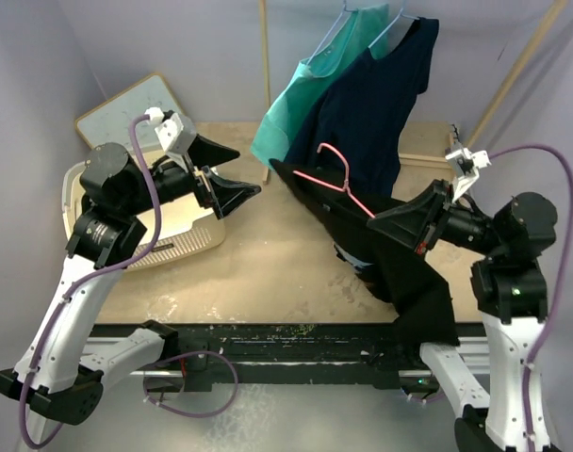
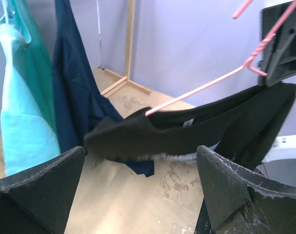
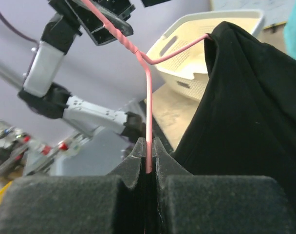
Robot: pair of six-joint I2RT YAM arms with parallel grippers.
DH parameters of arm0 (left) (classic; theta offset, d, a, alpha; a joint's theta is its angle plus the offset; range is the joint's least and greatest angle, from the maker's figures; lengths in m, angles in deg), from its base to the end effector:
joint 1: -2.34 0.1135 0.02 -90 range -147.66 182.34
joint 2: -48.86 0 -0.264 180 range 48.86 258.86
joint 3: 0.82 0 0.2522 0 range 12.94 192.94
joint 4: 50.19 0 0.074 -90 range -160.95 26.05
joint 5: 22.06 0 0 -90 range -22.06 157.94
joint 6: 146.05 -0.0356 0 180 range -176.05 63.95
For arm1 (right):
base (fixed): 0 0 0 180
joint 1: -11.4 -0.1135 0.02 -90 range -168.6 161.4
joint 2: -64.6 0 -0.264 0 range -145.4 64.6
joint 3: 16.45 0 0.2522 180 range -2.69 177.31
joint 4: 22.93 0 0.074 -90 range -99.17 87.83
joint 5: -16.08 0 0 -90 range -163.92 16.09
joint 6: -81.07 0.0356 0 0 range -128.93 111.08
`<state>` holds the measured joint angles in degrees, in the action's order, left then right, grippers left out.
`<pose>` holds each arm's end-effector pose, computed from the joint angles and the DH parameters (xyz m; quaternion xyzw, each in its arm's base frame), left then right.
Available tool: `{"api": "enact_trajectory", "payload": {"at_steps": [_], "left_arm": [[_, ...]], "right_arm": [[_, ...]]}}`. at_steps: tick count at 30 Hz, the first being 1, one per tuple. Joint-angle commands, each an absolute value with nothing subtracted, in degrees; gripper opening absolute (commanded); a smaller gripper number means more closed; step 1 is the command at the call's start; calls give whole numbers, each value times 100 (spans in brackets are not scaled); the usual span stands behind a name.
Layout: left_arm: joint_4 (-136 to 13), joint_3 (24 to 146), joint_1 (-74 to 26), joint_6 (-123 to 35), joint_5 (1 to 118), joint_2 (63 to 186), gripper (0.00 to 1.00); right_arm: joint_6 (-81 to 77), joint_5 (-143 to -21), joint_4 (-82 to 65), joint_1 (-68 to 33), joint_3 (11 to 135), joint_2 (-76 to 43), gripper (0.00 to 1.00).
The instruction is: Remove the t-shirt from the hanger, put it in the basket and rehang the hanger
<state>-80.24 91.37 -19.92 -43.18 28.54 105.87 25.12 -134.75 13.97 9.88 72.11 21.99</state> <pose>0.1613 -0.0904 0.4893 0.3000 0.6128 -0.4265 0.5938 0.0904 0.0335 0.4879 -0.2129 0.6452 0.5133 0.5243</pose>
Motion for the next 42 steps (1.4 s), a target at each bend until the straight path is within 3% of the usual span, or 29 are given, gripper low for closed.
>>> {"api": "enact_trajectory", "payload": {"at_steps": [1, 6, 14, 20, 23, 35, 42], "left_arm": [[-7510, 9338, -1998, -4145, 2252, 10686, 99], [-7519, 9436, -1999, -4125, 2006, 10593, 99], [-7296, 9656, -1999, -4261, 1969, 10620, 99], [-7135, 10272, -1994, -4380, 2045, 10929, 99], [-7141, 10403, -1995, -4455, 1970, 11061, 93], [-7326, 9958, -2001, -4442, 696, 11559, 96], [-7108, 9548, -2003, -4410, 311, 11520, 81]], "right_arm": [[4711, -14683, -2049, 963, 6684, 2203, 0], [4225, -14677, -1339, 956, 7396, 1945, 0], [5931, -14749, -3753, 955, 7038, 1488, 0], [5756, -14809, -3988, 833, 6860, 971, 0], [5718, -14801, -4142, 661, 6676, 851, 0], [6048, -14720, -5061, -65, 6461, 388, 0], [6156, -14714, -5196, -138, 6491, 223, 0]]}}
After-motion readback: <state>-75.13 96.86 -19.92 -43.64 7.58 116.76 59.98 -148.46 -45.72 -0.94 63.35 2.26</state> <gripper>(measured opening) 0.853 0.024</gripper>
